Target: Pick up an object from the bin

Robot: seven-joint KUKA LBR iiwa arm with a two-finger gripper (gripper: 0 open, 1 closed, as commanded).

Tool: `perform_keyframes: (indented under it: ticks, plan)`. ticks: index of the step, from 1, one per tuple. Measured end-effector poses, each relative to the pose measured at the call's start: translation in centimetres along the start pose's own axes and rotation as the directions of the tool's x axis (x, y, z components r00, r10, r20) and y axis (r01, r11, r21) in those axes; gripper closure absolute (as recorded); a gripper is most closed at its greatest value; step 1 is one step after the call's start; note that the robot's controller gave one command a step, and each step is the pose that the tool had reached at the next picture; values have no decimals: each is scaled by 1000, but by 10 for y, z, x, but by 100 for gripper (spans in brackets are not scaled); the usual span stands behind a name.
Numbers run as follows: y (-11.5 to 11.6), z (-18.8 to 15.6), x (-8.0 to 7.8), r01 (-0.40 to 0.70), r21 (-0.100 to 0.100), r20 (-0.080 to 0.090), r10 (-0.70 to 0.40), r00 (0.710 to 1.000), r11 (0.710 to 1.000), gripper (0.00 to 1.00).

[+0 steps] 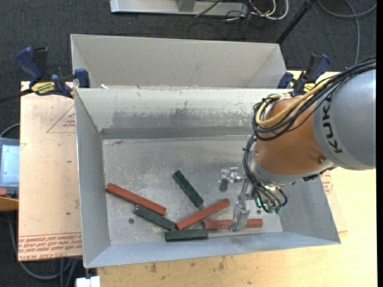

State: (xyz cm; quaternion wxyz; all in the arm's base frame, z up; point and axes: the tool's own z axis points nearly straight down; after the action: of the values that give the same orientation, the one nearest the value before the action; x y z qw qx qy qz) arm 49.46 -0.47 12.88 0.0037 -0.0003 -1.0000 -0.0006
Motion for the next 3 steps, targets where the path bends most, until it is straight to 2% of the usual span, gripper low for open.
perform_keyframes:
  ticks: [1, 2, 3]
  plan:
    - [39, 60, -9, 298, 2, 9, -298, 954, 955, 0]
    - [79, 28, -11, 437, 3, 10, -437, 899, 899, 0]
    - [67, 30, 4, 384, 2, 5, -384, 923, 923, 0]
